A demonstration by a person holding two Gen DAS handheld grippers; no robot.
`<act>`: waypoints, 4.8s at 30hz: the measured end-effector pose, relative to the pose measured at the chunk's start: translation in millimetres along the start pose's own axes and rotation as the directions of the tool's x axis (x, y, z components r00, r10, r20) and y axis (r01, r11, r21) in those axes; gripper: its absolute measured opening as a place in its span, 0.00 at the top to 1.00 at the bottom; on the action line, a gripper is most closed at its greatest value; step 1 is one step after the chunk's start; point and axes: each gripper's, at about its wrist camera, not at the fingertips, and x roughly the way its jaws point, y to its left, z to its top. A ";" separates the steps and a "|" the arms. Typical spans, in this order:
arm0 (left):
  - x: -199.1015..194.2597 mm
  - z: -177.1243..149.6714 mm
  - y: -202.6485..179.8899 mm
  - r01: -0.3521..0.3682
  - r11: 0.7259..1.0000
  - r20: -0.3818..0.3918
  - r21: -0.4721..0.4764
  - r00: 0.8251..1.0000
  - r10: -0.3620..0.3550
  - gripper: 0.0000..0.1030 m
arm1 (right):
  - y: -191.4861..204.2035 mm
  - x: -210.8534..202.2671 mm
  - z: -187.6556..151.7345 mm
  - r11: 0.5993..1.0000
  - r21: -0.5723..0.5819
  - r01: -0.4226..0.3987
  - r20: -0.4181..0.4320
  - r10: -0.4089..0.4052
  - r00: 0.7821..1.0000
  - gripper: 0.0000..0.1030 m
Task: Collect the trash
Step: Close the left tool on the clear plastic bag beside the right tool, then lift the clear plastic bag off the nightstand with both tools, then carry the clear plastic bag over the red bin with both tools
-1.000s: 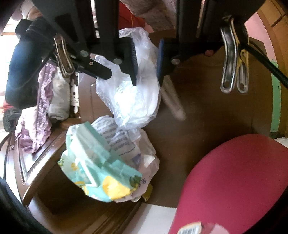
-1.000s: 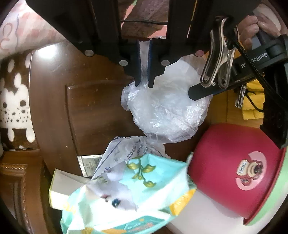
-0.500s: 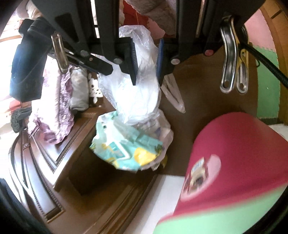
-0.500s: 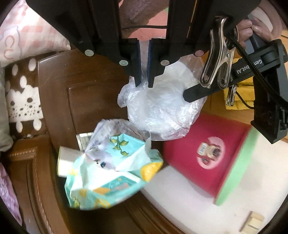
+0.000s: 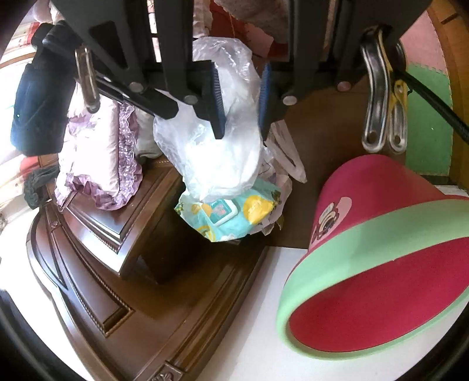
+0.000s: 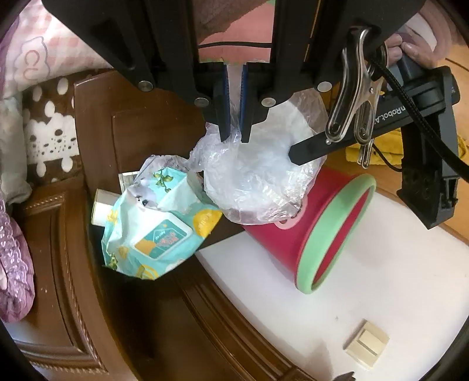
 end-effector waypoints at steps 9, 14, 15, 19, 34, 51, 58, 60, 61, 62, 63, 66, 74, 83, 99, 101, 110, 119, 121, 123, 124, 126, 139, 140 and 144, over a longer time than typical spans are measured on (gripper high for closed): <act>36.6 -12.0 5.1 -0.018 1.000 -0.054 -0.019 0.998 0.017 0.61 | -6.5 6.0 -6.6 1.000 0.000 0.015 -0.014 -0.015 1.000 0.93; 77.3 -24.8 16.2 -0.053 0.999 -0.114 0.008 0.992 0.053 0.62 | -25.1 30.6 -20.0 0.998 0.036 0.052 -0.055 -0.050 0.997 0.93; 84.2 -27.0 18.2 -0.058 0.998 -0.124 0.017 0.990 0.060 0.62 | -29.2 36.1 -22.9 0.997 0.040 0.065 -0.061 -0.062 0.996 0.93; 100.8 -31.9 25.4 -0.099 0.994 -0.154 0.049 0.983 0.105 0.62 | -44.2 53.6 -30.8 0.991 0.058 0.118 -0.079 -0.114 0.990 0.93; 113.5 -52.7 47.4 -0.118 0.993 -0.229 0.011 0.966 0.118 0.59 | -94.1 70.8 -40.2 0.950 0.140 0.278 -0.149 -0.257 0.955 0.76; 187.4 -65.8 28.7 -0.071 0.994 -0.335 -0.077 0.941 0.041 0.57 | -116.5 116.1 -38.1 0.940 0.106 0.324 -0.252 -0.290 0.923 0.67; 173.9 -63.1 31.1 -0.043 0.995 -0.321 -0.090 0.947 0.012 0.75 | -102.2 122.3 -44.0 0.965 0.072 0.254 -0.282 -0.225 0.933 0.86; 163.6 -61.6 30.7 -0.032 0.996 -0.314 -0.089 0.949 0.002 0.77 | -94.2 118.7 -47.9 0.970 0.052 0.236 -0.282 -0.213 0.936 0.88; 157.9 -61.3 30.4 -0.024 0.996 -0.309 -0.089 0.951 -0.005 0.78 | -91.2 115.6 -49.5 0.973 0.053 0.226 -0.278 -0.203 0.939 0.88; 151.6 -60.8 30.1 -0.017 0.996 -0.304 -0.087 0.953 -0.010 0.78 | -87.5 112.1 -50.7 0.975 0.053 0.216 -0.273 -0.194 0.942 0.88; 143.7 -60.4 28.2 -0.012 0.997 -0.295 -0.083 0.955 -0.013 0.78 | -84.4 108.2 -50.9 0.977 0.054 0.207 -0.268 -0.185 0.945 0.89; 123.6 -58.1 21.7 -0.006 0.998 -0.268 -0.066 0.963 -0.012 0.78 | -75.1 92.0 -50.0 0.982 0.052 0.182 -0.252 -0.163 0.954 0.89; 62.7 -40.9 -0.2 0.031 0.999 -0.162 -0.040 0.986 -0.037 0.78 | -31.8 45.3 -37.5 0.995 0.008 0.101 -0.173 -0.098 0.980 0.89; 0.0 -22.6 -19.8 0.064 0.997 -0.041 -0.034 0.997 -0.065 0.80 | 7.4 -11.7 -12.5 0.997 -0.065 0.045 -0.076 -0.050 0.996 0.89; -96.9 23.3 -11.7 0.060 0.998 0.153 -0.030 0.987 -0.054 0.80 | 94.2 -44.5 33.0 0.976 -0.214 -0.040 0.033 0.048 0.998 0.89; -102.1 30.3 -6.5 0.059 0.998 0.162 -0.026 0.985 -0.054 0.80 | 106.1 -42.6 39.1 0.972 -0.233 -0.036 0.042 0.047 0.998 0.89; -125.9 71.2 29.8 0.062 0.998 0.211 -0.010 0.976 -0.058 0.80 | 142.1 -16.9 62.9 0.960 -0.278 -0.025 0.066 0.045 0.997 0.89; -128.2 101.3 72.7 0.081 0.997 0.215 -0.020 0.974 -0.075 0.80 | 183.8 18.0 88.5 0.958 -0.288 -0.006 0.067 0.026 0.997 0.89; -125.4 106.2 80.9 0.082 0.996 0.210 -0.023 0.975 -0.075 0.80 | 189.6 27.2 93.5 0.960 -0.280 -0.002 0.061 0.020 0.998 0.89; -123.1 111.2 89.5 0.082 0.996 0.204 -0.025 0.976 -0.076 0.80 | 194.0 36.7 97.6 0.962 -0.273 0.002 0.054 0.014 0.998 0.89; -121.0 113.8 94.1 0.083 0.996 0.198 -0.027 0.977 -0.076 0.80 | 195.7 40.7 99.2 0.962 -0.272 0.005 0.053 0.009 0.999 0.89; -117.2 118.2 101.9 0.083 0.996 0.187 -0.030 0.979 -0.076 0.80 | 200.6 49.8 101.8 0.962 -0.273 0.017 0.050 -0.003 0.999 0.89; -77.4 145.9 137.6 0.074 0.997 0.107 -0.027 0.992 -0.071 0.82 | 211.1 99.7 116.6 0.969 -0.231 0.087 0.023 -0.084 0.996 0.89; -74.5 147.4 139.2 0.072 0.997 0.103 -0.025 0.992 -0.069 0.82 | 211.4 102.8 117.5 0.969 -0.229 0.093 0.020 -0.091 0.996 0.89; -63.9 152.0 145.6 0.069 0.997 0.091 -0.018 0.994 -0.067 0.82 | 212.8 112.0 121.2 0.970 -0.216 0.113 0.012 -0.113 0.994 0.89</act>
